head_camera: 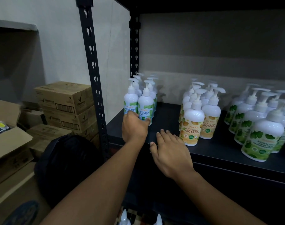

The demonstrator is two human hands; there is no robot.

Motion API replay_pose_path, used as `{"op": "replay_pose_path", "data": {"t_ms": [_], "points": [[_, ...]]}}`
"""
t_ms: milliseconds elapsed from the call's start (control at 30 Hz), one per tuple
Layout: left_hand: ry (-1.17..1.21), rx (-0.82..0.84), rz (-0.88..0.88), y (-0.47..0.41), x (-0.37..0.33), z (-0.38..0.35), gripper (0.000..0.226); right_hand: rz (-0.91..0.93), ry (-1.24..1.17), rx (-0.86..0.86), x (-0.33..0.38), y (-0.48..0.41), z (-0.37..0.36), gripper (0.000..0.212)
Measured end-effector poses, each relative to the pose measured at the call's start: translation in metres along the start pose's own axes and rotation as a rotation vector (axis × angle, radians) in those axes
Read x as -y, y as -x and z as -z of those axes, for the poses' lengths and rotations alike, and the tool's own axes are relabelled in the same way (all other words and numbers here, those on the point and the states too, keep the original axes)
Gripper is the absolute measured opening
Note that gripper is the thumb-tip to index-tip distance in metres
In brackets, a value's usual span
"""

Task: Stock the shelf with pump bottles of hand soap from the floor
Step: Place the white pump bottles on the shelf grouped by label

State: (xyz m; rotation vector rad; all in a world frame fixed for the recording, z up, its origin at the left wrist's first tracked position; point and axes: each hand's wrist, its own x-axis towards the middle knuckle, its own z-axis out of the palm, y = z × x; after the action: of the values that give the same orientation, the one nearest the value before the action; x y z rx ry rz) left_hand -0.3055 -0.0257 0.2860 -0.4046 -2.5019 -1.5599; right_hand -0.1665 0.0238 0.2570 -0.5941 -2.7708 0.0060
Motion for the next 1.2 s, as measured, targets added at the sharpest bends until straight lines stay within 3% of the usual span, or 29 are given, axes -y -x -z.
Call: {"op": "replay_pose_path", "data": {"t_ms": [200,500,633,767,900,1033,1200], "points": [[-0.016,-0.016,-0.004,0.004,-0.003,0.001,0.041,-0.004,-0.021,-0.008,0.001,0.000,0.001,0.080],[0.141,0.042,-0.111,0.033,0.015,0.026,0.037,0.007,-0.165,-0.008,-0.005,0.005,0.008,0.055],[0.361,0.090,-0.045,0.075,0.021,0.055,0.030,0.026,-0.343,-0.046,-0.013,0.032,0.015,0.046],[0.418,0.222,0.001,0.137,0.040,0.080,0.021,0.060,-0.503,-0.100,-0.027,0.082,0.027,0.032],[0.382,0.355,0.061,0.191,0.068,0.100,0.017,0.035,-0.564,-0.008,-0.050,0.155,0.011,0.024],[0.310,0.458,0.151,0.243,0.101,0.112,0.016,-0.161,-0.692,0.152,-0.072,0.212,-0.019,0.009],[0.218,0.499,0.264,0.289,0.150,0.115,0.017,-0.215,-0.723,0.281,-0.064,0.244,-0.047,0.012]]}}
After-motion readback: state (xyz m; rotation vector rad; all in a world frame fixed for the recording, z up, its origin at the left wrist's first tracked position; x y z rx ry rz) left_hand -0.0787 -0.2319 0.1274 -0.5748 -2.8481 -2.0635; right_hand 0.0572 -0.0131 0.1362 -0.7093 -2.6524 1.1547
